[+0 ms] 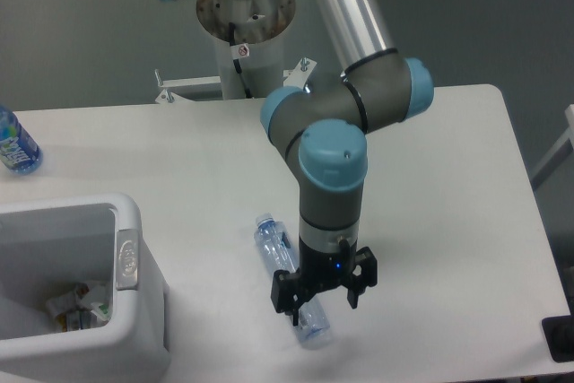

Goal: Place the trash in the trash can
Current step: 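Lower the gripper onto the bottle's cap end and close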

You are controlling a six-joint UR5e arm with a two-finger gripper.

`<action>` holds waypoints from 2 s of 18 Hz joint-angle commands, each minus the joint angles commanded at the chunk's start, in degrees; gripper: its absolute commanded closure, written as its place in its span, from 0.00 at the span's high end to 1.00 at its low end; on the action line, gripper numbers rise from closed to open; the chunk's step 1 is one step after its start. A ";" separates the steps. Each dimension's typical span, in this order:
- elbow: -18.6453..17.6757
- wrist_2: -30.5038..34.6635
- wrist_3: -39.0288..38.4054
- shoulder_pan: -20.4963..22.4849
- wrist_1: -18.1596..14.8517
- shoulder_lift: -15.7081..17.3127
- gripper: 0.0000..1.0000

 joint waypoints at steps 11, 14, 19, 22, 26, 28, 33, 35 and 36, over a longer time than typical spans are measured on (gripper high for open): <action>-0.35 2.01 2.37 -1.23 0.70 -4.04 1.00; -0.53 4.74 2.64 -2.20 0.88 -5.10 1.00; -0.70 5.98 2.64 -2.37 0.88 -5.71 1.00; -0.70 6.94 2.64 -2.55 0.79 -6.15 1.00; -0.79 8.53 2.72 -2.90 0.79 -6.15 0.92; -1.06 8.53 2.64 -2.99 0.79 -5.98 0.84; -1.50 8.61 2.81 -2.99 0.62 -5.45 0.67; -1.85 8.53 2.81 -2.99 0.70 -5.28 0.62; -1.85 8.61 2.81 -2.99 0.62 -5.10 0.60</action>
